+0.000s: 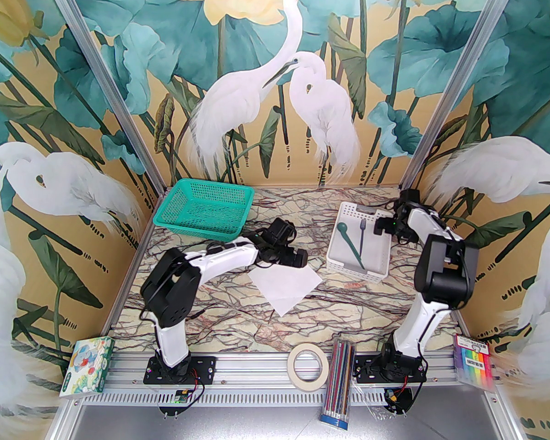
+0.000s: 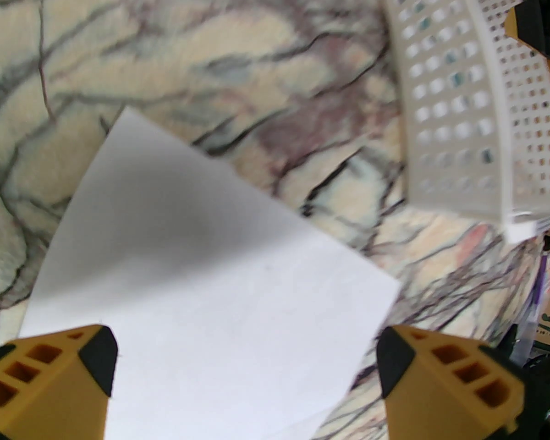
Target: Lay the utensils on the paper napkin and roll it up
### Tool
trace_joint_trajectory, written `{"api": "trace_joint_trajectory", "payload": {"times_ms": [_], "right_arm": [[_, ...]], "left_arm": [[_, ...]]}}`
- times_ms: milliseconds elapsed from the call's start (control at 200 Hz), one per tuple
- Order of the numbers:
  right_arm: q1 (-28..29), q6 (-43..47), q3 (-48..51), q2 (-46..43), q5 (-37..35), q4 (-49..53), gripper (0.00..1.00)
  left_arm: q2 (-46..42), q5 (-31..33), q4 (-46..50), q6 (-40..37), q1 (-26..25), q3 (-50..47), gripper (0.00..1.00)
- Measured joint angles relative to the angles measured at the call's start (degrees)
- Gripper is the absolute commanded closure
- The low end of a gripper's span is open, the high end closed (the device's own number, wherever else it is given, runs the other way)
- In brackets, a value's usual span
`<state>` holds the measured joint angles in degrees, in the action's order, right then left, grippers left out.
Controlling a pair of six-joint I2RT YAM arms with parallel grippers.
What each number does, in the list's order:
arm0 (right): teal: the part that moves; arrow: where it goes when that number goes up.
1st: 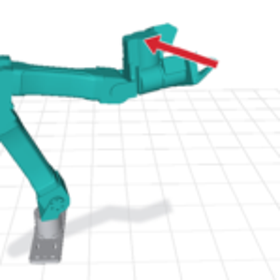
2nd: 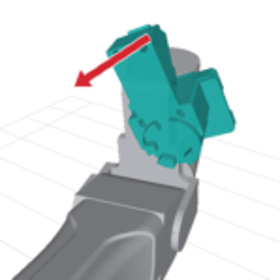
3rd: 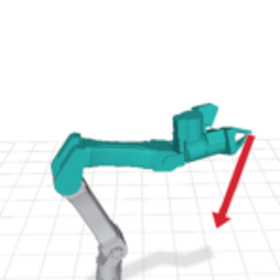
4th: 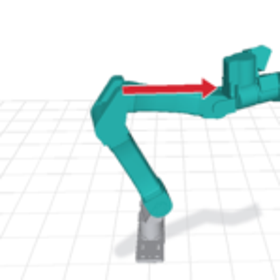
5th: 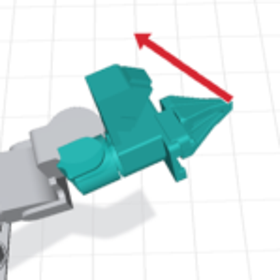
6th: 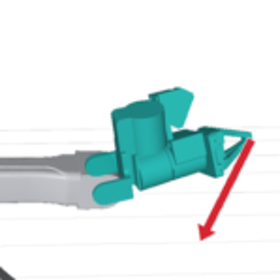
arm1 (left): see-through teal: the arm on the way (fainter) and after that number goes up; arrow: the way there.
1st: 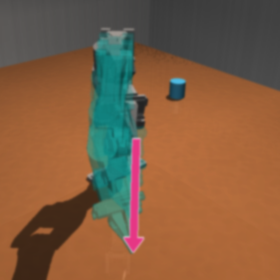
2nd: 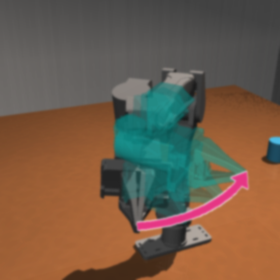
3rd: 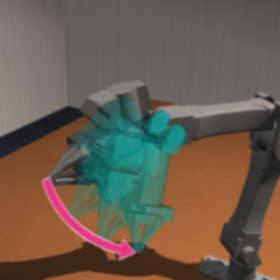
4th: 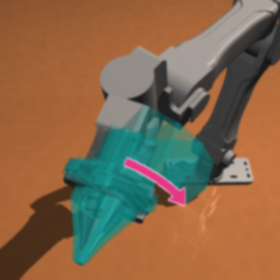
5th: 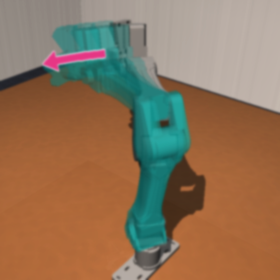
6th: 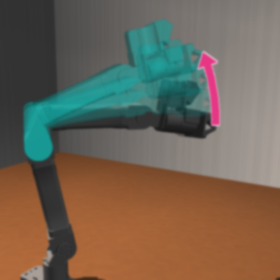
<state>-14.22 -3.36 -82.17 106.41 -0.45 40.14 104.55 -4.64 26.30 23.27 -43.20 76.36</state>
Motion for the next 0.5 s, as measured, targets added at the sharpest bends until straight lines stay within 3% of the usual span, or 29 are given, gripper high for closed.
{"api": "trace_joint_trajectory", "payload": {"times_ms": [125,310,500], "right_arm": [[0.0,-1.6,1.3,-6.1,3.4,-0.9,0.01],[0.7,-4.2,5.1,-13.9,9.2,-2.1,0.01],[5.6,-6.6,8.5,-20.6,13.7,-2.4,0.01]], "left_arm": [[-5.4,1.0,1.4,1.3,1.3,-0.1,0.01],[-15.9,3.4,2.3,5.5,7.1,-3.6,0.00],[-23.8,5.9,4.4,9.9,13.8,-7.0,0.01]]}}
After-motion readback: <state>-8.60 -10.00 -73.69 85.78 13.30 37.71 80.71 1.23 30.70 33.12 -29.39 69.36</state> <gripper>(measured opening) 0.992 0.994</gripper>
